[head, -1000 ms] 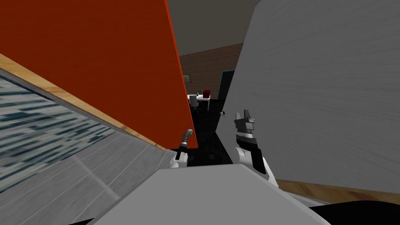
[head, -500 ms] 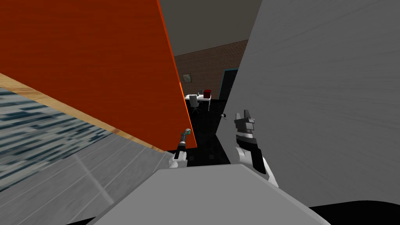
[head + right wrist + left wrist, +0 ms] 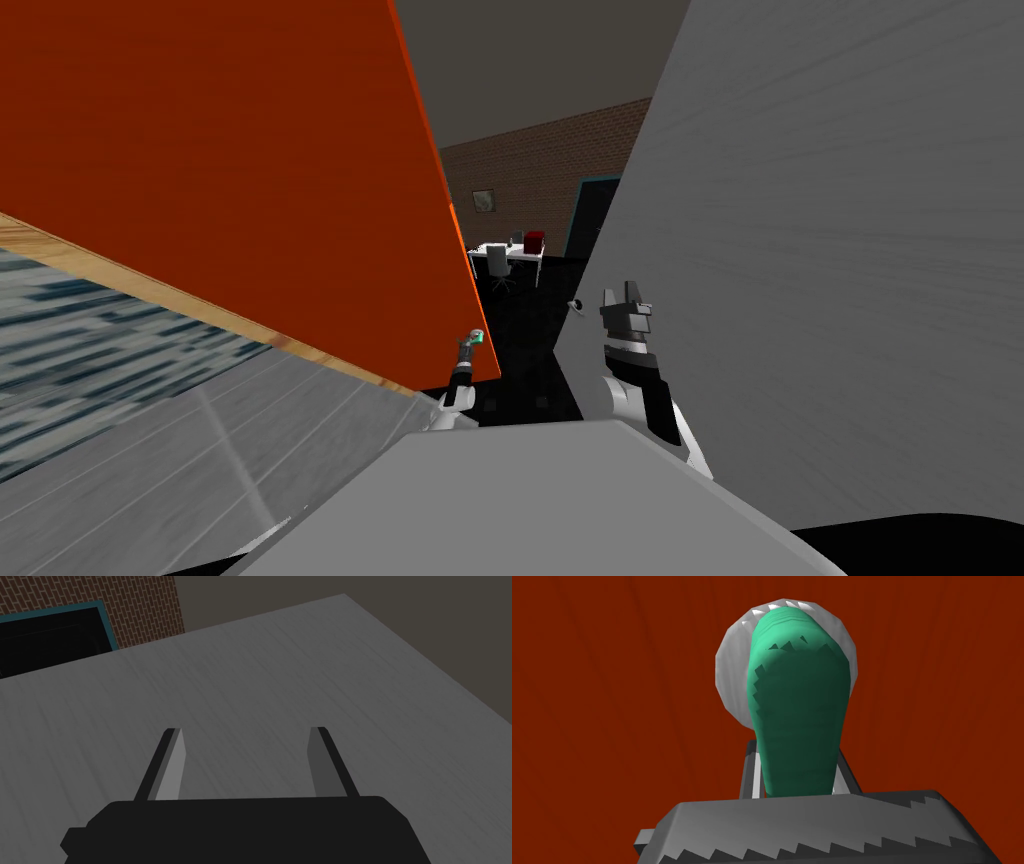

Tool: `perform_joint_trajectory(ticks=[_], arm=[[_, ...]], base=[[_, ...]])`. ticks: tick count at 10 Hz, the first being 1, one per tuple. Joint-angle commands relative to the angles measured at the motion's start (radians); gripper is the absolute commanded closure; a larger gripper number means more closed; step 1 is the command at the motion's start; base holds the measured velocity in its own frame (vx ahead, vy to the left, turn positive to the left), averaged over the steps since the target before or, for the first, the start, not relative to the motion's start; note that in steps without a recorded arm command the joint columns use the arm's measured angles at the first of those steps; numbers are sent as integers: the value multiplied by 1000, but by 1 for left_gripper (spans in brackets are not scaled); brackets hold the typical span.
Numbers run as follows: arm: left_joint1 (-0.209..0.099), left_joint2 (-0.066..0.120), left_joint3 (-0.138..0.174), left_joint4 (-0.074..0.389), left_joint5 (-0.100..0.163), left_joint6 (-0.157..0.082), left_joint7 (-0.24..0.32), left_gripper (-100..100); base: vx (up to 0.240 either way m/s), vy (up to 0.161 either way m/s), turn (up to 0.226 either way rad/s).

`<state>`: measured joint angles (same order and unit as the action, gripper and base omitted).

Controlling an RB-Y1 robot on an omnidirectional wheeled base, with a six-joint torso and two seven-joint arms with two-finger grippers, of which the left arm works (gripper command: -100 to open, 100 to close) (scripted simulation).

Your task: Push the door open

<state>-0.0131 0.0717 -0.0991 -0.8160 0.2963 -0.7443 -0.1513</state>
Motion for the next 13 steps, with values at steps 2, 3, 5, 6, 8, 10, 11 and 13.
perform_joint_trajectory(ticks=[2, 3, 5, 6, 8, 10, 11, 13], arm=[[-24, -1, 39, 28, 8, -17, -3, 100], [-26, -4, 47, 31, 10, -18, -5, 100], [-24, -3, 53, 34, 11, -14, -6, 100], [-26, 5, 69, 34, 19, -18, -16, 100], [-27, 11, 86, 34, 27, -22, -29, 100], [-28, 14, 103, 34, 36, -25, -41, 100], [-29, 16, 117, 34, 43, -28, -52, 100], [-30, 16, 143, 34, 56, -33, -71, 100]], base=[[193, -114, 68], [185, -76, 49], [134, -38, 33], [139, -17, 51], [190, -18, 44], [204, -33, 60], [231, -35, 72], [259, -25, 95]])
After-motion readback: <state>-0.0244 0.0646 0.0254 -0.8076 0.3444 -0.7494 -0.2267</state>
